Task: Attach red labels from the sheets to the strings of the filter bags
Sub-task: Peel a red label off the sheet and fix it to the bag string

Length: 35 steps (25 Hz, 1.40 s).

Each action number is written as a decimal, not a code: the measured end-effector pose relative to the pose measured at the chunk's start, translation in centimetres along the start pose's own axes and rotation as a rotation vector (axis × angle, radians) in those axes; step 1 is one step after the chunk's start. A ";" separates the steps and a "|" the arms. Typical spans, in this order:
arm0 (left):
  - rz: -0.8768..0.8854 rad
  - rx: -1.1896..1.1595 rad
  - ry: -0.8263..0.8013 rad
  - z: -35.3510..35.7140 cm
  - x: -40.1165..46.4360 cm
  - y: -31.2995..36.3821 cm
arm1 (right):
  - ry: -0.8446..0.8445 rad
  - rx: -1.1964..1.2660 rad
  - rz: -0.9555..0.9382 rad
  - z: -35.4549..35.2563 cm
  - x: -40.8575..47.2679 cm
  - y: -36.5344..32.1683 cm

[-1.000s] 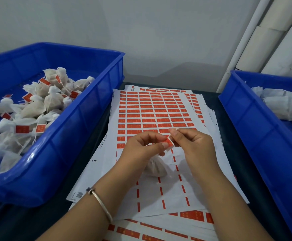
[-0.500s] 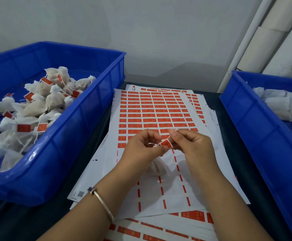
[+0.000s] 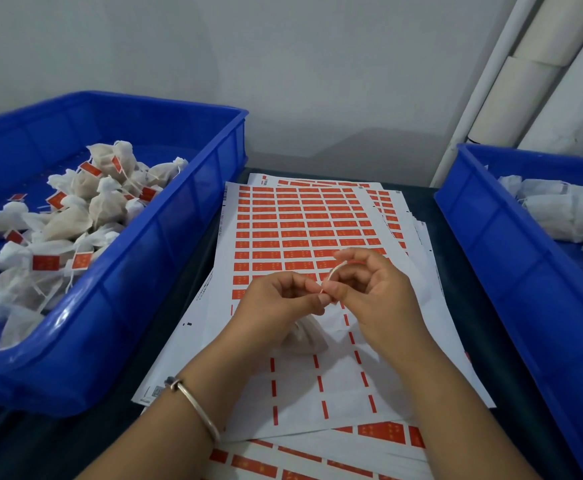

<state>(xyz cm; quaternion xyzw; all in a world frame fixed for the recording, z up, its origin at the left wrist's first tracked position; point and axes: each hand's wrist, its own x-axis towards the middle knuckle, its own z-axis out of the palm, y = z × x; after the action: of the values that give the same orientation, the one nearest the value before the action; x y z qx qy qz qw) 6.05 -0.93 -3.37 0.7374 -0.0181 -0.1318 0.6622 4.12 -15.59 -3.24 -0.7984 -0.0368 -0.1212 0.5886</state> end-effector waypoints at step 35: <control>0.464 0.184 0.299 -5.5 -4.5 9.4 | -0.042 0.181 0.130 1.3 -0.2 1.3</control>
<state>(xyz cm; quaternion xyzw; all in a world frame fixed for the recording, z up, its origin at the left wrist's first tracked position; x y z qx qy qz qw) 4.31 4.19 7.14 0.7819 -0.1004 0.1359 0.6001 4.40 -14.76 -4.81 -0.7449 -0.0078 -0.0622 0.6642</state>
